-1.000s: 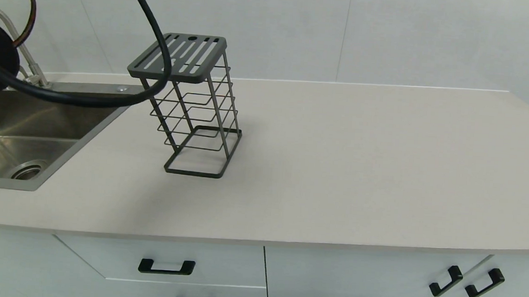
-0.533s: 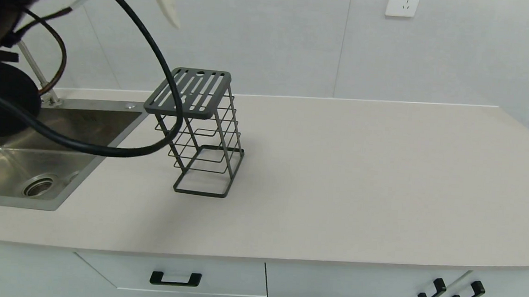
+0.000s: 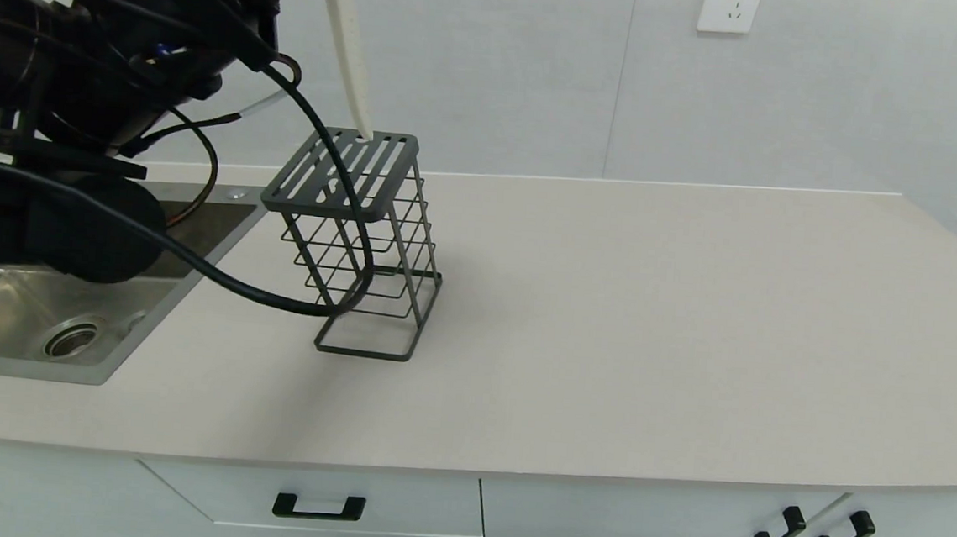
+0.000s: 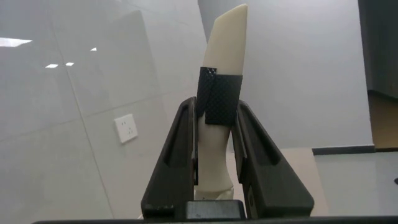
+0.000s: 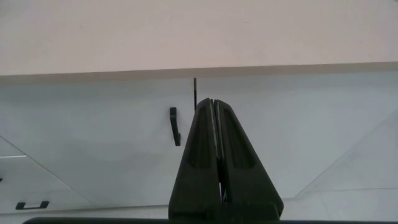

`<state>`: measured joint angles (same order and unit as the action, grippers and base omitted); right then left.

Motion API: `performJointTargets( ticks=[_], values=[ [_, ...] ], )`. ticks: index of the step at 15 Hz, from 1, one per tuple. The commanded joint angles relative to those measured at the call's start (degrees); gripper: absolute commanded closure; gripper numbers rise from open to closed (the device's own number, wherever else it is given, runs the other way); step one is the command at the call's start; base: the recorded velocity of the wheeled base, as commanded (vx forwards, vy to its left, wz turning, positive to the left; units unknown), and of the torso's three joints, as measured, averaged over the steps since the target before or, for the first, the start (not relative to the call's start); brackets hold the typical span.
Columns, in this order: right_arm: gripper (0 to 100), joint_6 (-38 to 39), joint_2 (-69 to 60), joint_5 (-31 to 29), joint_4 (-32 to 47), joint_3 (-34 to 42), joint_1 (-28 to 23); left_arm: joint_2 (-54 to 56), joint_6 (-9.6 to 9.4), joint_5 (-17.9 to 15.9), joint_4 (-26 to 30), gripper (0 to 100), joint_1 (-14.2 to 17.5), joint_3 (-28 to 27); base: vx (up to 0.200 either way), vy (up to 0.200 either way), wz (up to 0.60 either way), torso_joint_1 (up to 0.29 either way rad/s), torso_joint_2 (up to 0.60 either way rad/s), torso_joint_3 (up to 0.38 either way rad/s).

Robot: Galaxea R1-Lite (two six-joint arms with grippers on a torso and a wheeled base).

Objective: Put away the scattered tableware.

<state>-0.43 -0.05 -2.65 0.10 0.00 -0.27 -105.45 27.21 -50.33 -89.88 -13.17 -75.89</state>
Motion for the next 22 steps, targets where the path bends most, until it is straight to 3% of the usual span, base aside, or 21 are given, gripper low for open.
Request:
performJointTargets(
  ticks=[1, 4, 6, 8, 14, 15, 17, 19, 22],
  values=[
    [100, 0.0, 0.0, 0.0, 0.0, 0.0, 0.0, -4.0, 0.12, 0.0, -0.1, 100, 0.1, -3.7, 0.000, 0.000, 0.00, 0.134, -0.29, -0.168],
    [100, 0.1, 0.0, 0.0, 0.0, 0.0, 0.0, -6.1, 1.36, 0.0, -0.1, 100, 0.1, -6.7, 0.000, 0.000, 0.00, 0.150, -0.34, -0.193],
    [100, 0.1, 0.0, 0.0, 0.0, 0.0, 0.0, -6.2, 1.62, 0.1, -0.1, 100, 0.2, -6.2, 0.000, 0.000, 0.00, 0.046, -0.11, -0.056],
    [100, 0.1, 0.0, 0.0, 0.0, 0.0, 0.0, -6.4, 3.38, 0.2, -0.1, 100, 0.9, -3.7, 0.000, 0.000, 0.00, 0.000, 0.00, 0.000],
    [100, 0.1, 0.0, 0.0, 0.0, 0.0, 0.0, -7.6, 3.90, 0.1, -0.1, 100, 2.5, -3.3, 0.000, 0.000, 0.00, 0.000, 0.00, 0.000],
    [100, 0.1, 0.0, 0.0, 0.0, 0.0, 0.0, -8.5, 5.22, 0.1, -0.1, 100, 2.5, -4.2, 0.000, 0.000, 0.00, 0.000, 0.00, 0.000],
    [100, 0.1, 0.0, 0.0, 0.0, 0.0, 0.0, -11.4, 6.19, 0.1, -0.1, 100, 2.5, -10.2, 0.000, 0.000, 0.00, 0.000, 0.00, 0.000],
    [100, 0.1, 0.0, 0.0, 0.0, 0.0, 0.0, -15.6, 9.62, 0.1, -0.1, 100, 2.5, -19.7, 0.000, 0.000, 0.00, 0.000, 0.00, 0.000],
    [100, 0.2, 0.0, -0.1, 0.0, 0.0, 0.0, -15.8, 11.99, 0.1, -0.1, 100, 2.3, -22.6, 0.000, 0.000, 0.00, 0.000, 0.00, 0.000]
  ],
)
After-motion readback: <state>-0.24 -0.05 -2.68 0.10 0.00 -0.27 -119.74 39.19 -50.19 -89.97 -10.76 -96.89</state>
